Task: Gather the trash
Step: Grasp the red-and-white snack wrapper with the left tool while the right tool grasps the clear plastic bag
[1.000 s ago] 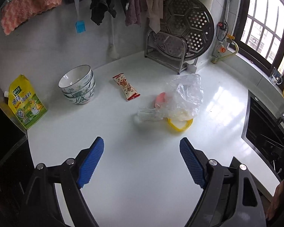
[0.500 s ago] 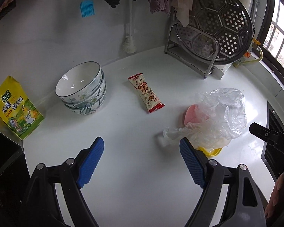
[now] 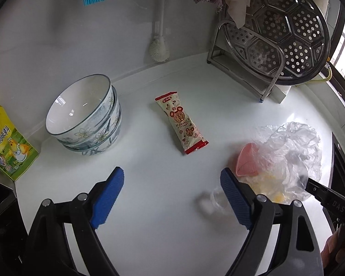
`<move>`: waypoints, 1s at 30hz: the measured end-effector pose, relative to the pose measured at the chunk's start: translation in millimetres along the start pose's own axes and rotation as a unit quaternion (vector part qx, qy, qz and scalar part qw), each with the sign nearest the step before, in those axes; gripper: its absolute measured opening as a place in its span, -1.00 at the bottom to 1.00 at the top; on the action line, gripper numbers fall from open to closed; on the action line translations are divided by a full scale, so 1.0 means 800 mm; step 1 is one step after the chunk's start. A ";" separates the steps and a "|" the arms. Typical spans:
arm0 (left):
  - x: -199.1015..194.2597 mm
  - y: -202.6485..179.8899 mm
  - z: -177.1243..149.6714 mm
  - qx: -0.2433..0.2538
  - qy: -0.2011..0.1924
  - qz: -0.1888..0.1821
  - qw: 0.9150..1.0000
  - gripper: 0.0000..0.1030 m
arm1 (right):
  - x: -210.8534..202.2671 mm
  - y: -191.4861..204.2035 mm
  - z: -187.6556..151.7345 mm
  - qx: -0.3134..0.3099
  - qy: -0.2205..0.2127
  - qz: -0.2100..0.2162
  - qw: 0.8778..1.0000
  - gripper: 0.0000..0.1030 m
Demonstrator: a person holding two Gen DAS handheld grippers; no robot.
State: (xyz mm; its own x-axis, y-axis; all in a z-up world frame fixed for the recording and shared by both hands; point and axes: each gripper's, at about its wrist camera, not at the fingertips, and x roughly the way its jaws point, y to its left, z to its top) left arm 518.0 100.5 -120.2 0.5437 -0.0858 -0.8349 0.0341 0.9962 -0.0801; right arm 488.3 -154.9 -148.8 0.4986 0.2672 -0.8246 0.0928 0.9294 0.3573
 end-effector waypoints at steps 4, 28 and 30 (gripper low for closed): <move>0.024 -0.008 0.014 -0.010 0.000 0.006 1.000 0.70 | -0.021 -0.025 0.001 0.018 -0.030 0.013 0.999 -0.88; 0.194 -0.040 0.084 -0.057 0.049 0.104 0.992 0.44 | -0.053 -0.133 0.003 0.106 -0.056 -0.001 0.993 -0.88; 0.193 -0.042 0.085 -0.055 0.047 0.095 0.993 0.24 | -0.053 -0.132 0.003 0.105 -0.055 -0.001 0.993 -0.88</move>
State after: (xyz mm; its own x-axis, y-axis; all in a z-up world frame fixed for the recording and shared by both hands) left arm 658.0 54.7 -209.6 0.4511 0.0967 -0.8872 -0.1550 0.9875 0.0288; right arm 459.1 -264.6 -150.2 0.5880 0.2262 -0.7766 0.2655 0.8530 0.4494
